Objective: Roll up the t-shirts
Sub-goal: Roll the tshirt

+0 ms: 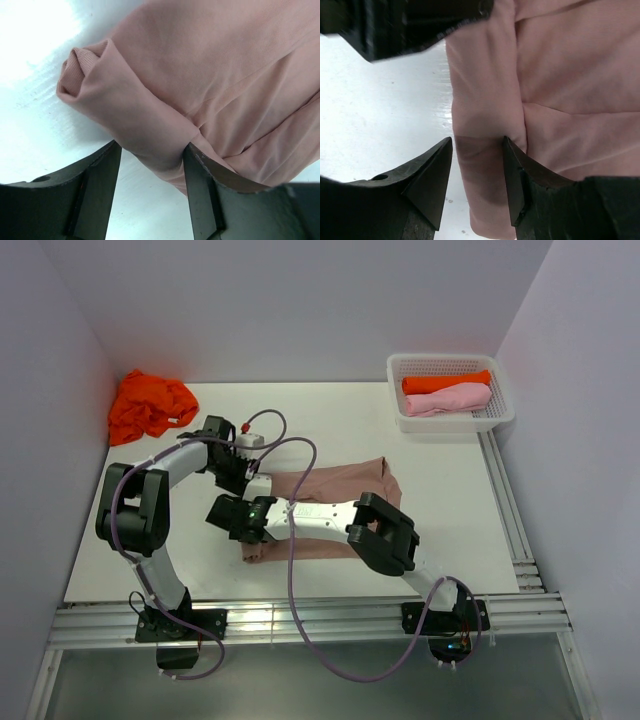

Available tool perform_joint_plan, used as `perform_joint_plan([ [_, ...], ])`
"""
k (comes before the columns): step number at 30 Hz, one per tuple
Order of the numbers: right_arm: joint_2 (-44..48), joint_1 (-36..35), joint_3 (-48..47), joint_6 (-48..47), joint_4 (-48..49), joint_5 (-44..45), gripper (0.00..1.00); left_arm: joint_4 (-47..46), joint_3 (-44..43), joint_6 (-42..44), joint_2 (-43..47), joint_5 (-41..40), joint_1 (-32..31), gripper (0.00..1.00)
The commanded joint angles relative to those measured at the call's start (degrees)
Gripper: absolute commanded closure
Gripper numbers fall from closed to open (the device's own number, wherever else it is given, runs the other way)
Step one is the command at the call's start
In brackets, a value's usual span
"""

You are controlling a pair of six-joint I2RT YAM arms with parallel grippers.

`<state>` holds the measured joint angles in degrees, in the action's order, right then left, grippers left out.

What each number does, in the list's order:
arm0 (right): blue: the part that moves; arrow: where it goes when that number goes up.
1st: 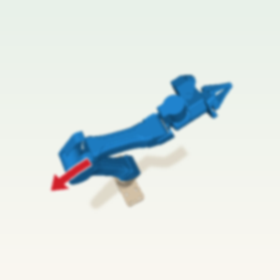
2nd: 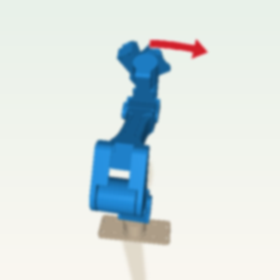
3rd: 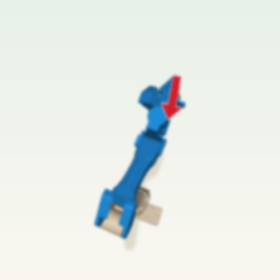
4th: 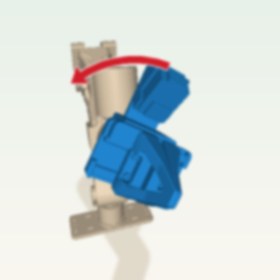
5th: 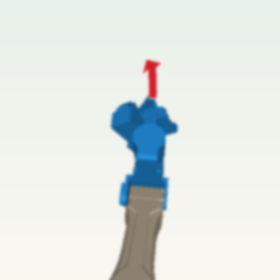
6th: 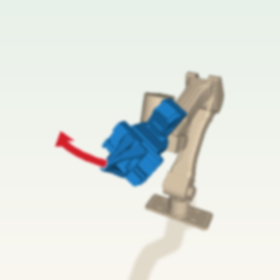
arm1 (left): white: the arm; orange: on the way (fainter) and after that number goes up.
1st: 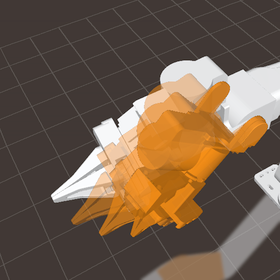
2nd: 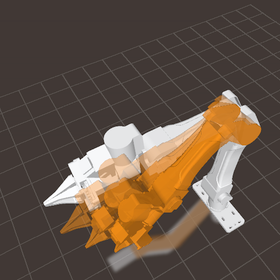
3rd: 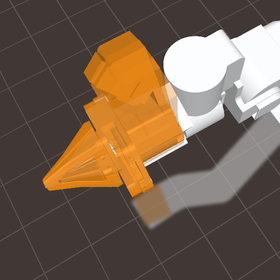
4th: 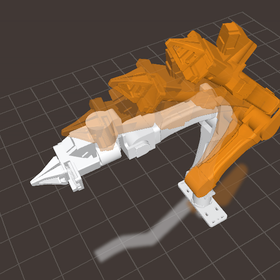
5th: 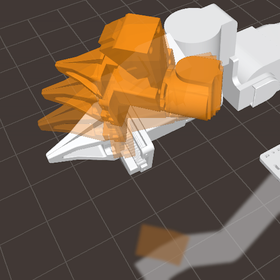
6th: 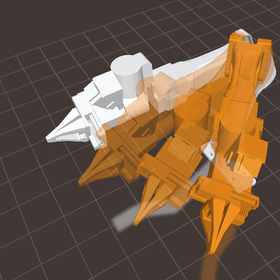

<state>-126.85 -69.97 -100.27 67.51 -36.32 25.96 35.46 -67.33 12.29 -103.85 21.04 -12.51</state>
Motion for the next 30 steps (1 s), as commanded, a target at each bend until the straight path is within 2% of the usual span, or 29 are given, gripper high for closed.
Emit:
perform_joint_plan([
  [1, -1.38, -0.60, -2.21, 0.35, -5.52, 1.73, 0.47, 0.31, -3.33, -0.16, 0.76, -0.65, -0.32, 0.41],
  [10, -5.07, -1.39, -6.69, -0.36, -9.65, 0.94, 0.44, 2.68, -8.69, -0.61, -0.65, -0.21, -0.32, 0.39],
  [22, -8.85, -2.18, -11.09, 0.87, -17.47, 0.24, 0.45, 3.56, -11.77, -0.60, -1.26, -1.35, -0.32, 0.38],
  [25, -9.03, -2.36, -10.65, 0.87, -17.48, -0.37, 0.47, 3.56, -11.86, -0.52, -1.09, -1.17, -0.23, 0.38],
  [30, -8.16, -2.36, -8.28, 0.26, -13.98, -1.61, 0.62, 3.74, -12.03, -0.78, -0.74, 0.66, 0.65, 0.38],
])
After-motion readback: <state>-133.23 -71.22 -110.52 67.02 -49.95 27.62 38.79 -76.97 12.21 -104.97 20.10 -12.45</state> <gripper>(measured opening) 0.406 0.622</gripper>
